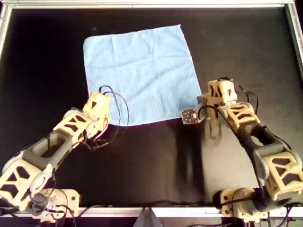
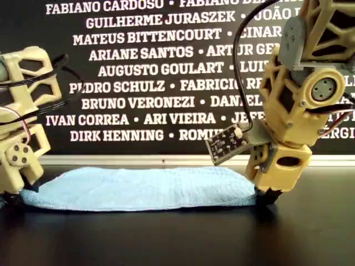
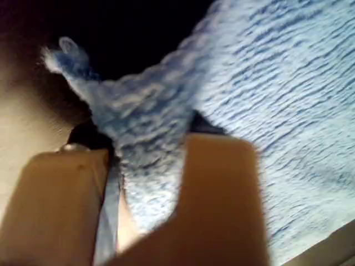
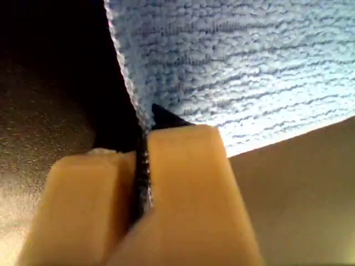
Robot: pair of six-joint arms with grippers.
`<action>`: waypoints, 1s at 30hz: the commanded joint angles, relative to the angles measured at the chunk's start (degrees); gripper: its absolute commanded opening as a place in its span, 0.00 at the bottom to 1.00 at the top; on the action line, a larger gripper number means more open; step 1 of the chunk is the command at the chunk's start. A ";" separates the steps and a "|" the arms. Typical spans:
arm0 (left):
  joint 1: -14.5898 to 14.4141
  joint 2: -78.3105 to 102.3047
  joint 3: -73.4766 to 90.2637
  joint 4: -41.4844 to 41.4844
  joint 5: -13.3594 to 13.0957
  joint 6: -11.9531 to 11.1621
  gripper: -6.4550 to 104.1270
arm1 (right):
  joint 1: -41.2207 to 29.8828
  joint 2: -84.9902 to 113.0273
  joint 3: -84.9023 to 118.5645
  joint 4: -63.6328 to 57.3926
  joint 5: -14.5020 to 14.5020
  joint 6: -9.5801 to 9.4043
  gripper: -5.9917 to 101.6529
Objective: Fold a cloth
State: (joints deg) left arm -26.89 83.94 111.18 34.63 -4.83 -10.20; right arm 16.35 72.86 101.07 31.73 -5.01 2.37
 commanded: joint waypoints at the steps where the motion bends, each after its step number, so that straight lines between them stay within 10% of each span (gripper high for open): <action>1: 2.02 2.20 -1.41 0.09 0.18 -0.18 0.12 | -0.18 2.11 -3.25 -2.64 -0.53 0.35 0.05; 30: 2.11 15.12 6.86 1.23 -0.88 0.79 0.05 | 0.00 44.38 33.66 -1.41 -0.53 -0.53 0.05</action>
State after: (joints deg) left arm -26.46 96.15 118.56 36.30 -4.92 -9.67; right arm 16.70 112.32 133.33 31.73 -5.89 2.20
